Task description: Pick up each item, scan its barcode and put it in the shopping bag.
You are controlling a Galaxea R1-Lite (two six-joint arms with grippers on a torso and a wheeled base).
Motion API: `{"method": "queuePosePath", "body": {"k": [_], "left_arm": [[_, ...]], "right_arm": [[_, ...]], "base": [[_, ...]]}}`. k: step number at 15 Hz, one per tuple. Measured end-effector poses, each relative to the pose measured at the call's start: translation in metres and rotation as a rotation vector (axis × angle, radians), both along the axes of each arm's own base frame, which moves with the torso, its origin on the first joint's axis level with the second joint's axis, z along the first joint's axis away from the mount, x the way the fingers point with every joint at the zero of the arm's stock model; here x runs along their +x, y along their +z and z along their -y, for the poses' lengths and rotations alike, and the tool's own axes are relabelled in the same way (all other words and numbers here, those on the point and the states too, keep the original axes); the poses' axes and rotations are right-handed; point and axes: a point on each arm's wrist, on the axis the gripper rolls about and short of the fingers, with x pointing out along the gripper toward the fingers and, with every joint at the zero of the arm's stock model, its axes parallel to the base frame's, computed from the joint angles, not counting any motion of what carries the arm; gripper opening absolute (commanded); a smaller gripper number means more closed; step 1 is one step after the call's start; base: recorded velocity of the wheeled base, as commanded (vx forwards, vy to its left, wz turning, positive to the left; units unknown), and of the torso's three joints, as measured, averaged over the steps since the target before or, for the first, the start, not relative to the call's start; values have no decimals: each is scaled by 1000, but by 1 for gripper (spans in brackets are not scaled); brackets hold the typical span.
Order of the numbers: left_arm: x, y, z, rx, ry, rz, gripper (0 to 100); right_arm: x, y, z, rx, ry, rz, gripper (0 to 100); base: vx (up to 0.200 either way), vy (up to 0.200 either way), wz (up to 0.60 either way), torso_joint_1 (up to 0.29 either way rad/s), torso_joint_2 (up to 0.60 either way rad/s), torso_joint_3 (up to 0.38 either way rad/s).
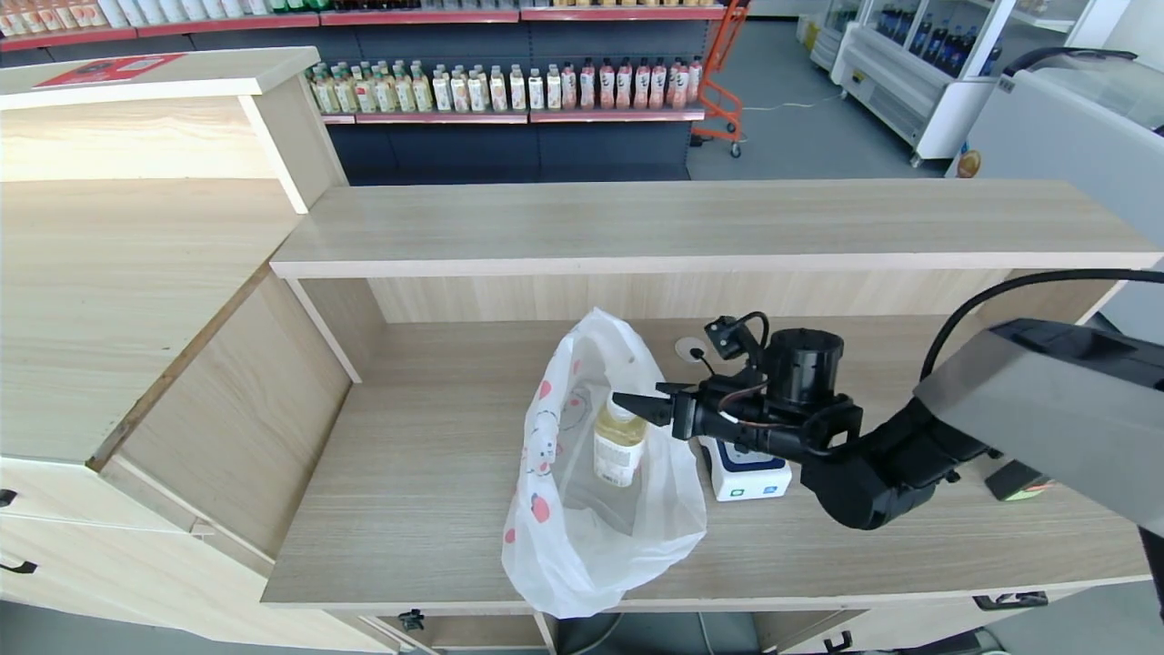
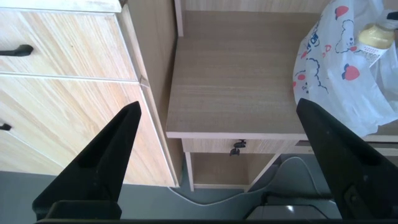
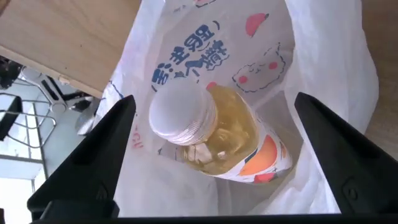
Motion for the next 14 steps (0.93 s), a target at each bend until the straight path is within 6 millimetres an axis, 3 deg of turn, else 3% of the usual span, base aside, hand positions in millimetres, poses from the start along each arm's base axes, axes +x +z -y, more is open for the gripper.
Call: {"method": "queuePosePath", "body": {"k": [3,6,9,11,14], "left_arm": [[0,0,0,0,0,0,100],[0,0,0,0,0,0,100],[0,0,0,0,0,0,100],[0,0,0,0,0,0,100],[0,0,0,0,0,0,100]], "right_arm": [[-20,35,23,47,-36,9,100],[-58,73,66,65,-107,46,100],[-121,78,134,-23,-285,58,100],[-182,65,173,-106,-445,26,100],[-261,53,184,-175,-624,18,100]], "base": [[0,0,0,0,0,0],[0,0,0,0,0,0],[0,0,0,0,0,0],[0,0,0,0,0,0],[0,0,0,0,0,0]]}}
